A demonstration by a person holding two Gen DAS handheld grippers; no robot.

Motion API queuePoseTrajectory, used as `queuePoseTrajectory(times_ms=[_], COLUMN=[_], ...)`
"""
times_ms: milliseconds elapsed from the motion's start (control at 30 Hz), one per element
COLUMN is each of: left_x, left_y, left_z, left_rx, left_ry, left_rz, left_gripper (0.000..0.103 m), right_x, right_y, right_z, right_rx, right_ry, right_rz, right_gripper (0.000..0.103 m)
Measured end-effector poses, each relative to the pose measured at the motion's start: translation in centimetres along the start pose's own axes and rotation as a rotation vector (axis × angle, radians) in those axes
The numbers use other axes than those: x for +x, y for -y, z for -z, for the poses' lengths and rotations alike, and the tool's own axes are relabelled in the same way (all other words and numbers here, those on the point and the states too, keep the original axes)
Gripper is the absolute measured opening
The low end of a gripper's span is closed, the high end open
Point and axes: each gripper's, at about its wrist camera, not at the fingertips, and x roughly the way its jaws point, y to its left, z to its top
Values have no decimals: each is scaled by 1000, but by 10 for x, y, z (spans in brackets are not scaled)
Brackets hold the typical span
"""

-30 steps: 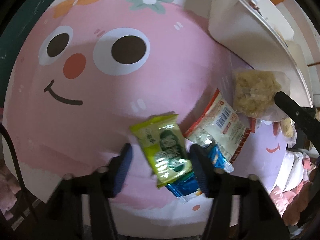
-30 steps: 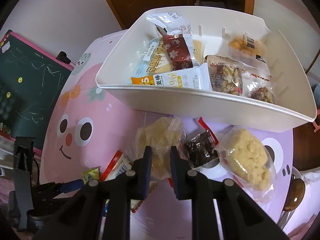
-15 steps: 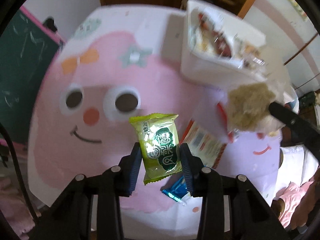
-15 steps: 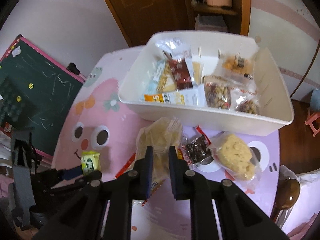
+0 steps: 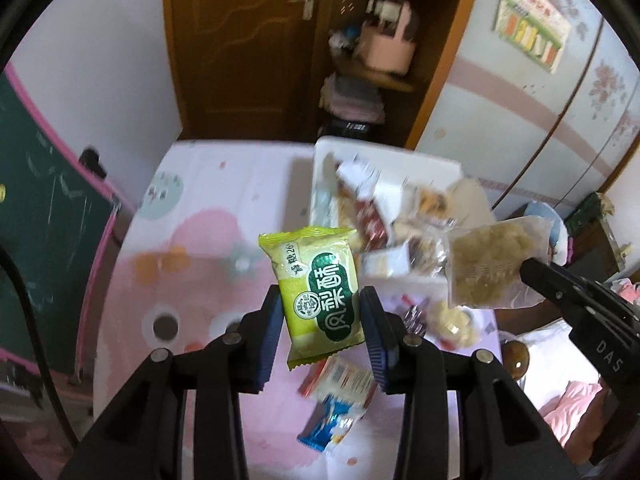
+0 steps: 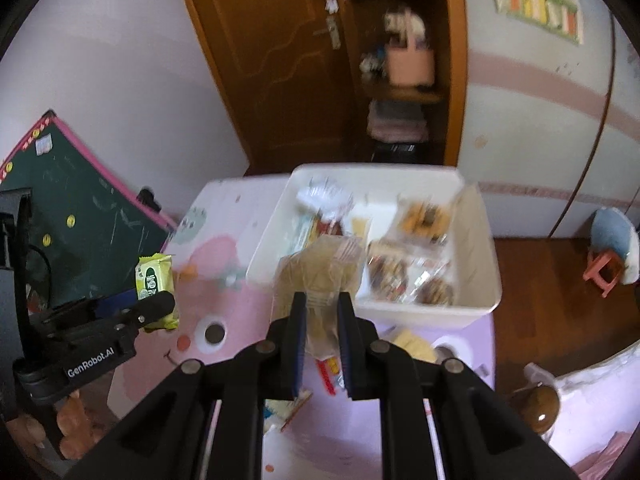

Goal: Organize snacks
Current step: 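Carry both packets over the white tray and open both tools to drop them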

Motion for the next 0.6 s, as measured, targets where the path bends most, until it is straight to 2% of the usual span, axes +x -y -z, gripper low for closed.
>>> queuePoseTrajectory(times_ms=[300, 600], left_x=[-18, 6], left_y=[29, 62], left_z=[-61, -105], left_rx=[86, 161], left_ry=[109, 133], left_rz=[38, 46], left_gripper=[37, 37], right_x=[-42, -34], right_y=[12, 21], right_z=[-54, -85], right_rx=[37, 81], right_ry=[160, 200], right_rz=[72, 143], right_gripper=[14, 14])
